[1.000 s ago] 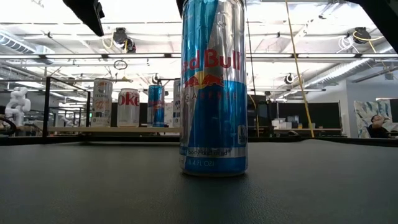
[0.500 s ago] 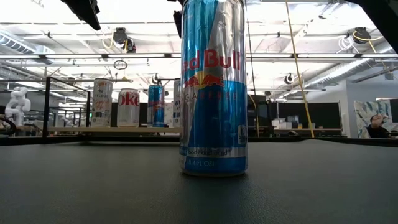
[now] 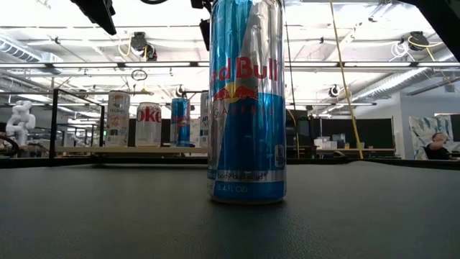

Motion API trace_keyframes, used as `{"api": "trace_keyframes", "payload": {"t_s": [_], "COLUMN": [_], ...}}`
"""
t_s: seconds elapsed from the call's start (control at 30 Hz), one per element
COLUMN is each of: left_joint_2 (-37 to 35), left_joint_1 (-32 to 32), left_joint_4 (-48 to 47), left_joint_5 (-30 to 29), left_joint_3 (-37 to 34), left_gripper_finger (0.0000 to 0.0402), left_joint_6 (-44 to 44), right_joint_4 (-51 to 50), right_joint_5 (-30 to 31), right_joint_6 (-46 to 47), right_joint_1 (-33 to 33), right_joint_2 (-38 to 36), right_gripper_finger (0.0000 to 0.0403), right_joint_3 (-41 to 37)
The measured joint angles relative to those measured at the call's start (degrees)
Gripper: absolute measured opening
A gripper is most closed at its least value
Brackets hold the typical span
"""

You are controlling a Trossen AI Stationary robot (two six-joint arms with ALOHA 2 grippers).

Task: Place canned beverage on shelf
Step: Align the white and blue soda can with the other white and blue soda can on the shelf

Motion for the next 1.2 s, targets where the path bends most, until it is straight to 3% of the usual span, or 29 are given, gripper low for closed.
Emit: {"api": "trace_keyframes", "payload": {"t_s": [0.17,0.4,1.2], "left_joint_2": [0.00,0.00,0.04], "left_joint_1": [0.00,0.00,0.00], "left_joint_4": [0.06,0.59,0.48], "left_joint_5": [0.00,-0.07,-0.09], "left_joint_3": [0.00,0.00,-2.06], "left_gripper_finger": [0.0008,0.0008,0.0008], "left_joint_6": [0.02,0.07,0.23], "right_joint_4": [1.41,1.95,6.61], "right_joint_5": [-0.04,-4.59,-1.44], "right_joint_6": [-0.40,-0.49,1.97], "right_joint_1": [0.00,-0.15,-0.81], "right_joint_2": [0.00,0.00,0.00], "right_gripper_finger": [0.0393,0.0383,0.0379], "right_joint_3": [0.00,0.00,0.00]}}
